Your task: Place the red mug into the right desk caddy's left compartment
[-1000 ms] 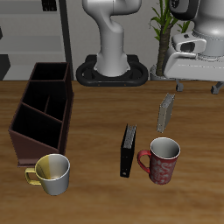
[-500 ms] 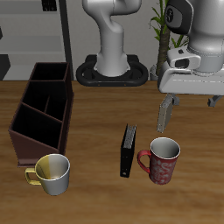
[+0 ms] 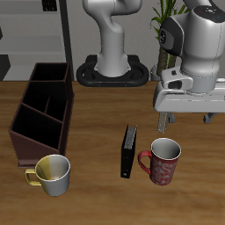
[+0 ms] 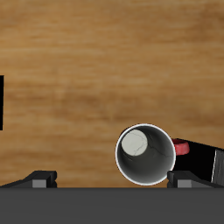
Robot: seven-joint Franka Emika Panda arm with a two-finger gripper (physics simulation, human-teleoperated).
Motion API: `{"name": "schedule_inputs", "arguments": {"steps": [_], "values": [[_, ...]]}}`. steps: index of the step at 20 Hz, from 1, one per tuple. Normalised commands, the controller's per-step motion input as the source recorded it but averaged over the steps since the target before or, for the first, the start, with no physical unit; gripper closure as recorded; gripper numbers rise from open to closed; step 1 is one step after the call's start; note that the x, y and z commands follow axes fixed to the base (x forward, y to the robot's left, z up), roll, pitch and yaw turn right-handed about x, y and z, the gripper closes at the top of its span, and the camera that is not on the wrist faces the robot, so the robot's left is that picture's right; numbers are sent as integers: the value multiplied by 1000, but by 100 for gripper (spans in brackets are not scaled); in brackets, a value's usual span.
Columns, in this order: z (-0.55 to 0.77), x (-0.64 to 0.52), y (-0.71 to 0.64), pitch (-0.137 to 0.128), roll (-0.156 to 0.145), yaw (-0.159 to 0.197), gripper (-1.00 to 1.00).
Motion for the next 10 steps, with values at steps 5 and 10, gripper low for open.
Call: {"name": "schedule_inputs", "arguments": {"steps": [5,10], "values": [[-477,26,25,4,11,2,-100],[-319,28,-62,26,2,-12,-100]]}}
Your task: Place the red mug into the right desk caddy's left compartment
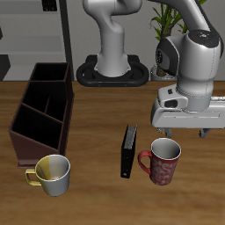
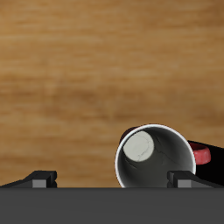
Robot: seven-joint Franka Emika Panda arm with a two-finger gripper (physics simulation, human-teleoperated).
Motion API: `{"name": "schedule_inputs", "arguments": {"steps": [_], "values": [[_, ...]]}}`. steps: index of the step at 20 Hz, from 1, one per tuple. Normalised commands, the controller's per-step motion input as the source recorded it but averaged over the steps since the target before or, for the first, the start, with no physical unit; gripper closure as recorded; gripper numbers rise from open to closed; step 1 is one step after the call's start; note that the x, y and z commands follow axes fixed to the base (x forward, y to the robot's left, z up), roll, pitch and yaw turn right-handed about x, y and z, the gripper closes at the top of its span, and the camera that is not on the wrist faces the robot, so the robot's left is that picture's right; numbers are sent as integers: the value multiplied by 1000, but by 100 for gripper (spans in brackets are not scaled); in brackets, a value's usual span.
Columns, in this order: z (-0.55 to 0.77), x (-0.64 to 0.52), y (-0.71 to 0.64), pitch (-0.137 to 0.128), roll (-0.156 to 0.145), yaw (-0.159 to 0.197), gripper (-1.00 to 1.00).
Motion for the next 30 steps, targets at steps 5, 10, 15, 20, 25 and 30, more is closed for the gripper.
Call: {"name": "schedule_inputs", "arguments": {"steps": [5,10,15,20,25,30], "values": [[-255,10,-62,36,-2,-30,-100],[-291,20,-45,34,5,-9,-100],[-314,8,10,58,6,-15,-100],[-288,-2,51,33,35,26,-100],[-205,-19,10,33,7,5,100],[-110,20,-9,17,8,-4,100]]}}
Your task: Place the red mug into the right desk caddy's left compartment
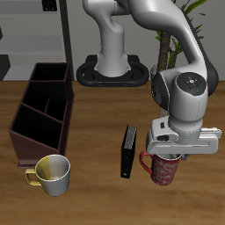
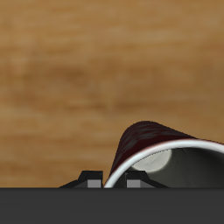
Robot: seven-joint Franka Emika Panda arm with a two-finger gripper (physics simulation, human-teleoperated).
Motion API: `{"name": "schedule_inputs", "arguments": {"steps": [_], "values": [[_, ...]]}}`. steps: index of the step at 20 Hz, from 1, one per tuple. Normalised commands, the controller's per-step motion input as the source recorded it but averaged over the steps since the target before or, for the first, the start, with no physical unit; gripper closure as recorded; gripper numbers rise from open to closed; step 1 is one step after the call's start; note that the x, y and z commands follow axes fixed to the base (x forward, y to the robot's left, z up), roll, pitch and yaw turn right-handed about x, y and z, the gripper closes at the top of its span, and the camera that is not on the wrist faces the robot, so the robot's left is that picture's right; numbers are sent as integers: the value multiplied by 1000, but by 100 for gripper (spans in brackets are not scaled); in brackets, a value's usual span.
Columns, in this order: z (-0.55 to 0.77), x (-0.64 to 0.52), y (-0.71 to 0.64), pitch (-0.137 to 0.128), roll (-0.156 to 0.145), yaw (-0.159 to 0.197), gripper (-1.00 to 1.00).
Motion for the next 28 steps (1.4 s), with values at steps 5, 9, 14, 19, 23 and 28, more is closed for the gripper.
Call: {"name": "schedule_inputs", "arguments": {"steps": [5,9,14,19,23,28], "values": [[44,23,-23,-8,0,32,100],[452,-87,97,-62,27,12,100],[452,-165,53,-49,23,21,100],[778,-341,-92,-79,22,9,100],[923,-436,-241,-124,12,13,100],[683,-463,-337,-76,-1,14,100]]}}
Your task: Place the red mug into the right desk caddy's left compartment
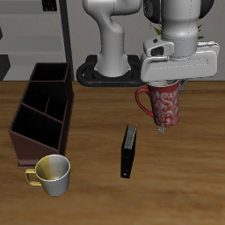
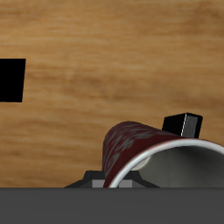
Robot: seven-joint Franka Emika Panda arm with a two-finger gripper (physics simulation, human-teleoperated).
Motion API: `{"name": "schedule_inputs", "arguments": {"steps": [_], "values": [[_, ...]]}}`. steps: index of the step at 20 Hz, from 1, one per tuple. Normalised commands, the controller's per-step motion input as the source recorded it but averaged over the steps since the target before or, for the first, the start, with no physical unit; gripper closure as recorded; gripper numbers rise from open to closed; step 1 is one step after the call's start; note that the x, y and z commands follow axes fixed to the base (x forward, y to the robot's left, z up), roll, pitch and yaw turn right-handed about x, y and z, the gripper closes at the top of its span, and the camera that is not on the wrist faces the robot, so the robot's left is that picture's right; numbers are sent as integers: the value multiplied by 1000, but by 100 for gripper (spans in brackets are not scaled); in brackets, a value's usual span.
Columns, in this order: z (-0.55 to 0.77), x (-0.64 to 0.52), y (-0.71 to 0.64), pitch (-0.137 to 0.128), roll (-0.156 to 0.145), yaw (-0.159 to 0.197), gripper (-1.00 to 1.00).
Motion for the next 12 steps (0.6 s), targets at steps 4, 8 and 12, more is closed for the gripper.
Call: {"name": "schedule_inputs", "arguments": {"steps": [4,8,12], "values": [[195,-184,-192,-20,-21,48,100],[336,-308,-347,-2,-7,2,100],[328,-401,-358,-55,14,31,100]]}}
